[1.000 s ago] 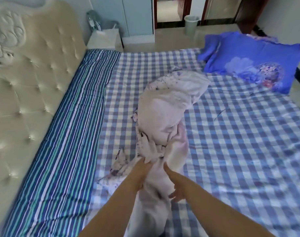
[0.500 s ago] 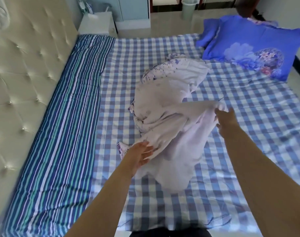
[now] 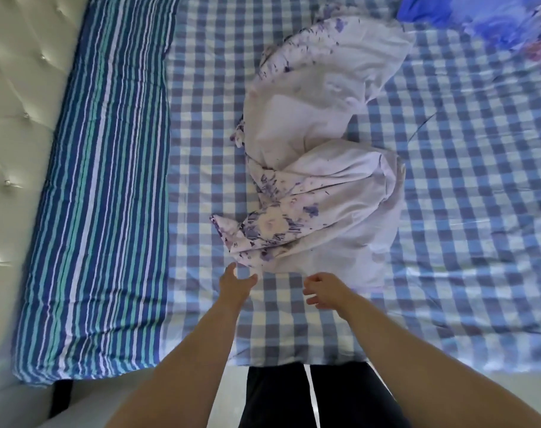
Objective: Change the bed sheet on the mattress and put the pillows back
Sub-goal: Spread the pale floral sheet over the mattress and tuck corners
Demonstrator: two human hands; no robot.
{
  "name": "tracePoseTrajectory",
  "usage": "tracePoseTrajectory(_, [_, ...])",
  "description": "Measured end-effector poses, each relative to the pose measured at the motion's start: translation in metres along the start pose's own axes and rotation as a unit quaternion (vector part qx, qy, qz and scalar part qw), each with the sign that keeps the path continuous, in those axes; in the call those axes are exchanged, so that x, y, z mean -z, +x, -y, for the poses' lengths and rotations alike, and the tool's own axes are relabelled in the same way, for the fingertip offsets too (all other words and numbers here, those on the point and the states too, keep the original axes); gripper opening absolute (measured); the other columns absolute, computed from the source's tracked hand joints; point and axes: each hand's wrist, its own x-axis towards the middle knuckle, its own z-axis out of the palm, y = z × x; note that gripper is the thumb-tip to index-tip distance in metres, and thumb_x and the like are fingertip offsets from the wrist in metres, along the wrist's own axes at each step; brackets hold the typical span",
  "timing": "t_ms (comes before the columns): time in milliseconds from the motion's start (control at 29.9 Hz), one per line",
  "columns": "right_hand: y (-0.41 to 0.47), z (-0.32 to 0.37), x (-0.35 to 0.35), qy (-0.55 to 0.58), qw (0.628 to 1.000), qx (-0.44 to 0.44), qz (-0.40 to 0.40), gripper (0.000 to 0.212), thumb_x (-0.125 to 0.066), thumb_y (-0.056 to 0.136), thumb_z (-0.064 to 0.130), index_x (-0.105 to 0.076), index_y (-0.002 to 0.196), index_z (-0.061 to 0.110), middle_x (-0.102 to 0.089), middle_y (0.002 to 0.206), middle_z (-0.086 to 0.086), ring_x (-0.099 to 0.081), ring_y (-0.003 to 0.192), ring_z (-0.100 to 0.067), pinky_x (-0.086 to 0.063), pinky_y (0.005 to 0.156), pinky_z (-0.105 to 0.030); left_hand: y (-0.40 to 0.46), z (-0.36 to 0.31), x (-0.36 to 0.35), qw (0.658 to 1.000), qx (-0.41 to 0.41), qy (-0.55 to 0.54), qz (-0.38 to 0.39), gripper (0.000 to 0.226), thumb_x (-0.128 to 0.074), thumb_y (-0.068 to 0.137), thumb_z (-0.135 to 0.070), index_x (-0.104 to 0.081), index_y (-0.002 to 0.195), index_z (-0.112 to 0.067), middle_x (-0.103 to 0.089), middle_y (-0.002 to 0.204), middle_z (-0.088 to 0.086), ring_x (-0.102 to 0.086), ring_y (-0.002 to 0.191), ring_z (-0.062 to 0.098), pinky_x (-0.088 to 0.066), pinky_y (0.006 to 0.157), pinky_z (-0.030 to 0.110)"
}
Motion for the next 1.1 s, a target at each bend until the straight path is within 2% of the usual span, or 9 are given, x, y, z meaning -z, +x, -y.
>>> tracePoseTrajectory(167, [0.023,0.01,-0.011,0.047,0.998,0.001,-0.032,0.013,-0.052,0.096,0.02,-0.056,0.103,0.01,-0.064,0.097,-0.008,-0.061,0.081,-0.021,-0.047,0.064,-0.024,0.074,-0.006,0.007,0.987,-0.065,0.144,-0.007,0.079,-0.071,0.082,-0.032,-0.03,0.147,-0.015,-0.036,0.148,0.013,-0.038,0.134,0.033,-0.034,0.109,0.043])
tracePoseTrajectory(267, [0.032,0.019,-0.012,0.092,0.994,0.025,-0.045,0.014,-0.053,0.096,0.022,-0.058,0.103,0.011,-0.068,0.095,-0.006,-0.063,0.081,-0.019,-0.049,0.071,-0.026,0.123,-0.015,0.003,0.991,-0.049,0.122,0.016,0.085,-0.074,0.08,-0.026,-0.026,0.149,-0.013,-0.032,0.15,0.013,-0.036,0.135,0.032,-0.038,0.106,0.041])
tracePoseTrajectory(435, [0.033,0.017,-0.013,0.221,0.973,0.023,-0.058,0.011,-0.052,0.097,0.016,-0.06,0.102,0.01,-0.068,0.09,-0.007,-0.061,0.069,-0.014,-0.048,0.061,-0.019,0.171,-0.026,-0.01,0.992,-0.019,0.101,0.072,0.102,-0.075,0.079,-0.009,-0.004,0.152,-0.013,-0.018,0.157,0.01,-0.028,0.14,0.029,-0.032,0.111,0.043])
tracePoseTrajectory(568, [0.035,-0.003,-0.025,0.251,0.966,-0.008,-0.059,0.013,-0.052,0.097,0.02,-0.061,0.102,0.011,-0.07,0.089,-0.003,-0.064,0.072,-0.015,-0.049,0.067,-0.024,0.172,-0.025,-0.015,0.959,-0.014,0.255,0.119,0.056,-0.062,0.091,-0.028,-0.045,0.136,-0.001,-0.047,0.14,0.019,-0.048,0.125,0.031,-0.04,0.103,0.034])
tracePoseTrajectory(602, [0.034,-0.009,-0.029,0.259,0.964,-0.016,-0.059,0.012,-0.052,0.097,0.019,-0.06,0.1,0.011,-0.069,0.087,-0.003,-0.063,0.069,-0.015,-0.048,0.066,-0.024,0.171,-0.023,-0.014,0.947,-0.021,0.298,0.118,0.056,-0.061,0.091,-0.033,-0.047,0.135,-0.001,-0.049,0.139,0.019,-0.048,0.125,0.032,-0.04,0.104,0.034])
tracePoseTrajectory(736, [0.027,-0.024,-0.04,0.257,0.964,-0.031,-0.057,0.011,-0.052,0.097,0.019,-0.061,0.095,0.013,-0.069,0.081,-0.002,-0.062,0.067,-0.015,-0.048,0.064,-0.023,0.183,-0.013,-0.004,0.95,-0.05,0.306,0.034,0.102,-0.076,0.074,-0.047,-0.017,0.15,-0.013,-0.029,0.153,0.014,-0.029,0.139,0.032,-0.029,0.113,0.041])
tracePoseTrajectory(802, [0.029,-0.032,-0.038,0.243,0.968,-0.031,-0.059,0.011,-0.052,0.097,0.021,-0.062,0.098,0.014,-0.071,0.086,-0.002,-0.065,0.072,-0.015,-0.05,0.066,-0.023,0.19,-0.012,-0.007,0.961,-0.04,0.261,0.077,0.111,-0.079,0.072,-0.044,-0.01,0.152,-0.011,-0.028,0.154,0.011,-0.028,0.14,0.031,-0.028,0.114,0.039])
tracePoseTrajectory(970, [0.04,-0.037,-0.039,0.252,0.964,-0.032,-0.074,0.013,-0.05,0.098,0.019,-0.061,0.098,0.013,-0.068,0.084,-0.002,-0.062,0.067,-0.013,-0.049,0.064,-0.022,0.172,-0.002,-0.02,0.925,-0.079,0.346,0.133,0.039,-0.061,0.09,-0.025,-0.061,0.12,0.0,-0.061,0.124,0.018,-0.057,0.113,0.031,-0.043,0.089,0.03])
tracePoseTrajectory(1103, [0.041,-0.029,-0.046,0.232,0.971,-0.016,-0.058,0.011,-0.049,0.098,0.016,-0.059,0.096,0.013,-0.066,0.084,-0.002,-0.059,0.068,-0.014,-0.047,0.065,-0.024,0.136,-0.002,-0.021,0.874,-0.157,0.447,0.103,0.039,-0.042,0.097,-0.031,-0.054,0.127,-0.009,-0.055,0.131,0.017,-0.049,0.12,0.036,-0.037,0.104,0.041])
